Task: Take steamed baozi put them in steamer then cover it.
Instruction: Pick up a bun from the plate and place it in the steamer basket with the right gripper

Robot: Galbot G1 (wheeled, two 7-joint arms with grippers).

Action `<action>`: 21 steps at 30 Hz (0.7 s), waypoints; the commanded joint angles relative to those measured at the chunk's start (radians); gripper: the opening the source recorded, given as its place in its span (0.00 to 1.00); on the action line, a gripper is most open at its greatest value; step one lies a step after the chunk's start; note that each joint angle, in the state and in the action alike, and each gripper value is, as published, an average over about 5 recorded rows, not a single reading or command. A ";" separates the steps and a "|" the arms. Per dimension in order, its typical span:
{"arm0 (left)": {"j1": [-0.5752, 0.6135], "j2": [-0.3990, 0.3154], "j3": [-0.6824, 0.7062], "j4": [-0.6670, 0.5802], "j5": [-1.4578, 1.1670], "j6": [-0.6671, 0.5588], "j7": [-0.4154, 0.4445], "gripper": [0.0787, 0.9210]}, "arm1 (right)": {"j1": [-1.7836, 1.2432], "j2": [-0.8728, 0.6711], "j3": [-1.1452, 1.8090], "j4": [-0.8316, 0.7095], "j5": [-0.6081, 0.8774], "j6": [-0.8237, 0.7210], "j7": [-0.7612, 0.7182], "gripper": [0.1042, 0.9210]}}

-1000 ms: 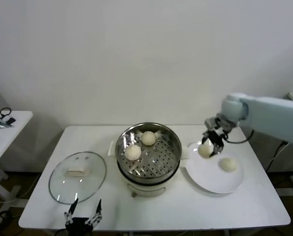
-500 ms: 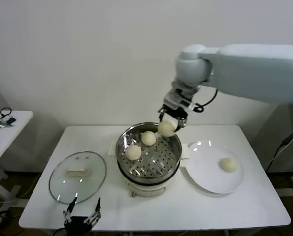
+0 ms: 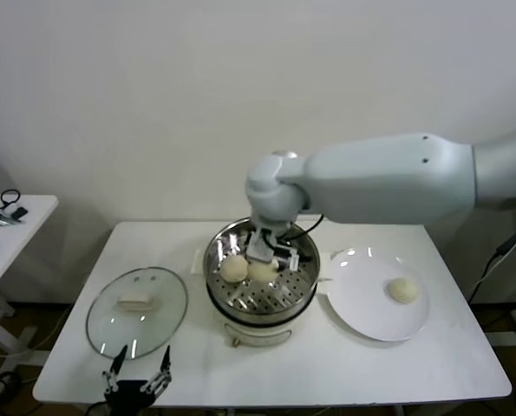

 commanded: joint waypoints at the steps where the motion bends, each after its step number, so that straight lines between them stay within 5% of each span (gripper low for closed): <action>1: 0.000 -0.007 -0.003 -0.002 0.000 0.000 -0.002 0.88 | -0.151 0.040 0.006 -0.001 -0.134 -0.028 0.043 0.68; 17: -0.002 -0.022 -0.003 0.000 0.004 0.005 -0.003 0.88 | -0.165 0.028 0.034 -0.008 -0.126 -0.005 0.018 0.68; 21: -0.002 -0.022 -0.001 0.000 0.006 0.005 -0.003 0.88 | -0.115 0.005 0.038 0.000 -0.101 0.016 0.009 0.75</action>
